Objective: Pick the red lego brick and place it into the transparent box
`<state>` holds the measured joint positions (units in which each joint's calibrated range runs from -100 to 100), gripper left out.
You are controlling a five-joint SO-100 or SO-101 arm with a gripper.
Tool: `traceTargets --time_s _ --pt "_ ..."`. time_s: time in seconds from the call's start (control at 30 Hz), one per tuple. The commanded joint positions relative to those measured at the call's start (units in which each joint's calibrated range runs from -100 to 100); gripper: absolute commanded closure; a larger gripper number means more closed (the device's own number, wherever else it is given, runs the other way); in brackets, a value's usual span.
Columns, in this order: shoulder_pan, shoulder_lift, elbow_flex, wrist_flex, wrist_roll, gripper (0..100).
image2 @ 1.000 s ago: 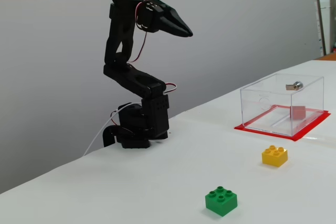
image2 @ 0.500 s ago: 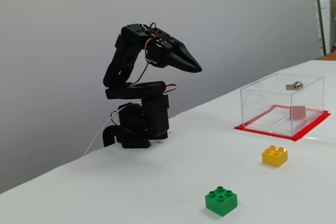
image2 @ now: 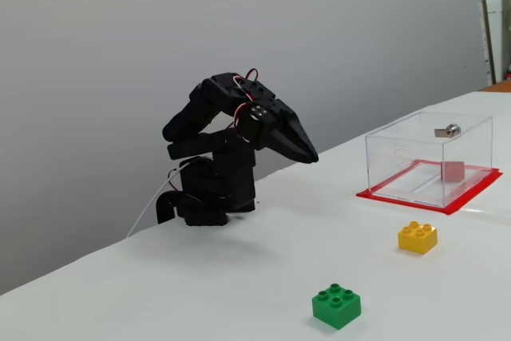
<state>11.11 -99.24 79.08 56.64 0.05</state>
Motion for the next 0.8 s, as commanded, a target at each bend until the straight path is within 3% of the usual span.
traceTargets --time_s 0.0,0.2,0.43,0.77 --pt "0.76 -0.42 5.0 -7.03 0.16 98" --pt "0.16 -0.42 14.5 -18.0 0.06 98" --pt "-0.06 -0.42 20.01 -18.78 -0.26 98" --pt "-3.98 -0.42 20.01 -4.86 -0.26 98"
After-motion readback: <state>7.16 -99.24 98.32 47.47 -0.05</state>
